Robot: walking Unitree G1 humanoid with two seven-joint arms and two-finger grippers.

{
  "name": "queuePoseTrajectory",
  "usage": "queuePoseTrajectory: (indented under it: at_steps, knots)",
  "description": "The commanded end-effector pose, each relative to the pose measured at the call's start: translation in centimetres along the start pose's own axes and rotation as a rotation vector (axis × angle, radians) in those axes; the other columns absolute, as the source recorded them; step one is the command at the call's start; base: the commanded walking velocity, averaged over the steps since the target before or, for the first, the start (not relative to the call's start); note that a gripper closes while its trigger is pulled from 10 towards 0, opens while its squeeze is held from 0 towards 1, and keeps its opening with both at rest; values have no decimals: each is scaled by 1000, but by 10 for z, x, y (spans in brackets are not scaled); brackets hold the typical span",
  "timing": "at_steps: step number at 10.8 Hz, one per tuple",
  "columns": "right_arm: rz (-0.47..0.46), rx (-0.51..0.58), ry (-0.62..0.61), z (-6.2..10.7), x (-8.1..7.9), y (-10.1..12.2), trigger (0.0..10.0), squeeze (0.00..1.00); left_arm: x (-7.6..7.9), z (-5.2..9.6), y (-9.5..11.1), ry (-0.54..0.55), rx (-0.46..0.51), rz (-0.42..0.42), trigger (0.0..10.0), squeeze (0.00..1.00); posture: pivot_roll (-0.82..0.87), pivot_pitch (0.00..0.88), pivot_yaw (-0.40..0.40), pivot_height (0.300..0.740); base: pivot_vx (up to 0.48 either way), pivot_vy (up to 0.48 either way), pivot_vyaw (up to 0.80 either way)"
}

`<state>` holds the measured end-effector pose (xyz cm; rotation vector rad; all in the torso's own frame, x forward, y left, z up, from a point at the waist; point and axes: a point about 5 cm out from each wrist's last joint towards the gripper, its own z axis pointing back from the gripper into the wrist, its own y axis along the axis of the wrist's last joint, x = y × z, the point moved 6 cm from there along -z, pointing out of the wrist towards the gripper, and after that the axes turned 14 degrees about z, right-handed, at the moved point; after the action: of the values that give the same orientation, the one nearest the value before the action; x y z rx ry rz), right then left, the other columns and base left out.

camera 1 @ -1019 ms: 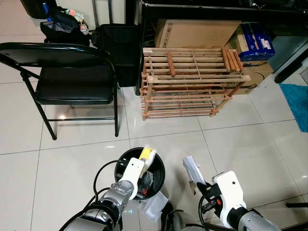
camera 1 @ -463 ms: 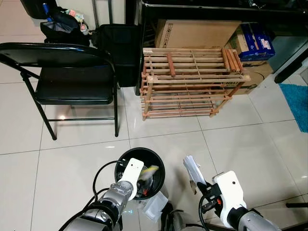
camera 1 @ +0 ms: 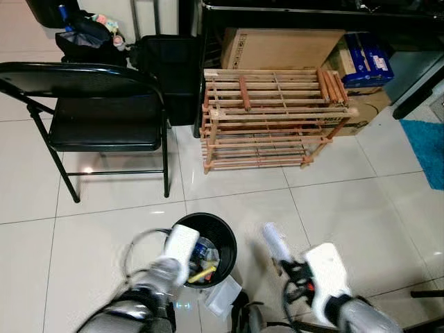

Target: Picking trash to rubbish bin

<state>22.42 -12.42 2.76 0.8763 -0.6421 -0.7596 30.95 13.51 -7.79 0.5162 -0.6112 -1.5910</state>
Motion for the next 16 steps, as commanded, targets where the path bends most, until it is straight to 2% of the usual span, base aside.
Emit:
queuePoseTrajectory:
  at_steps: [1, 4, 6, 8, 11, 13, 16]
  knots:
    - [12, -26, 21, -1, -1, -9, 10000, 0, 0, 1, -12, -8, -31, 29, 10000, 1000, 39, 283, -134, 740, 0, 0, 0]
    - [40, -32, 77, -28, 3, -13, 10000, 0, -2, 10, 9, -35, 59, 42, 10000, 1000, 147, 304, -149, 740, 0, 0, 0]
    - [52, -57, 119, -49, 1, -23, 10000, 0, -1, 26, 25, -51, 120, 41, 10000, 1000, 210, 321, -157, 740, 0, 0, 0]
    - [56, -91, 169, -75, -4, -35, 10000, 0, -3, 56, 44, -52, 184, 63, 10000, 1000, 303, 356, -165, 740, 0, 0, 0]
    - [82, -80, 242, -99, -24, -29, 10000, 0, -20, 77, 40, 10, 190, 69, 10000, 1000, 398, 388, -168, 740, 0, 0, 0]
    - [100, -41, 291, -115, -40, -15, 10000, 0, -30, 90, 39, 50, 178, 79, 10000, 1000, 469, 400, -174, 740, 0, 0, 0]
    - [115, -7, 329, -125, -58, -3, 10000, 0, -32, 96, 41, 71, 176, 84, 10000, 1000, 491, 396, -182, 740, 0, 0, 0]
